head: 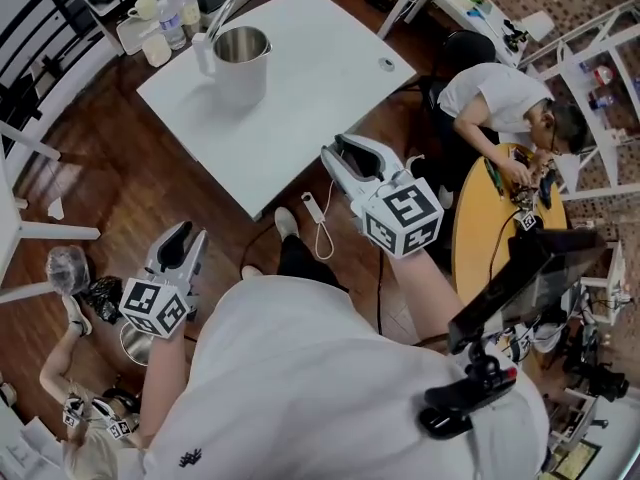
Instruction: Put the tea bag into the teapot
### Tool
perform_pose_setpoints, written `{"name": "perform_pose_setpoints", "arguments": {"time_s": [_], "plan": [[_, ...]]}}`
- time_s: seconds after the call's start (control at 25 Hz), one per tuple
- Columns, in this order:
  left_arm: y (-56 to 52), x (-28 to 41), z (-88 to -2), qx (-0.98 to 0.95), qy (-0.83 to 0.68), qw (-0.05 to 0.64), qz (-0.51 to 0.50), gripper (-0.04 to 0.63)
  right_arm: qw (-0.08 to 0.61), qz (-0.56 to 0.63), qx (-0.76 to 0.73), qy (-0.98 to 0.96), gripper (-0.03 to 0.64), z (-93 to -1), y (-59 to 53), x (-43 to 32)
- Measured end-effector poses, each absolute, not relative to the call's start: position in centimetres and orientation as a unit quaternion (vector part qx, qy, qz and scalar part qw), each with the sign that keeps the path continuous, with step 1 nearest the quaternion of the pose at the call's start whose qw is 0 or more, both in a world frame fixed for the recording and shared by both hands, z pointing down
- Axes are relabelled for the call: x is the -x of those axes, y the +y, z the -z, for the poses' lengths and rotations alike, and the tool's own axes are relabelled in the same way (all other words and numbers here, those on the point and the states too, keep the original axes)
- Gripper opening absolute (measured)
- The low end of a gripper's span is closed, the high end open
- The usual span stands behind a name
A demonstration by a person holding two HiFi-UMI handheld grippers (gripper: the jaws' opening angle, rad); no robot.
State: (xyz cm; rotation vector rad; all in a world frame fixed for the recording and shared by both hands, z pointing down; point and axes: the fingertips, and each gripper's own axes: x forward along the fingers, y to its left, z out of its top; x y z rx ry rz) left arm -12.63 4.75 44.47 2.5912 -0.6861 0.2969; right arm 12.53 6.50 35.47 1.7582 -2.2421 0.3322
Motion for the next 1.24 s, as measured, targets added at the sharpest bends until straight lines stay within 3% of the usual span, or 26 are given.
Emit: {"name": "perform_pose_setpoints", "arguments": {"time_s": [0.16, 1.24], "plan": [[5.3, 12.9, -45.0, -0.938, -0.243, 0.222, -0.110, 0.135, 0.130, -0.109, -0.602, -0.780, 0.133, -35.4, 7.6, -11.7], [4.7, 13.5, -45.8, -0.942, -0.226, 0.227, -0.103, 0.135, 0.161, -0.117, -0.607, -0.769, 0.134, -36.3, 7.9, -10.3]]}}
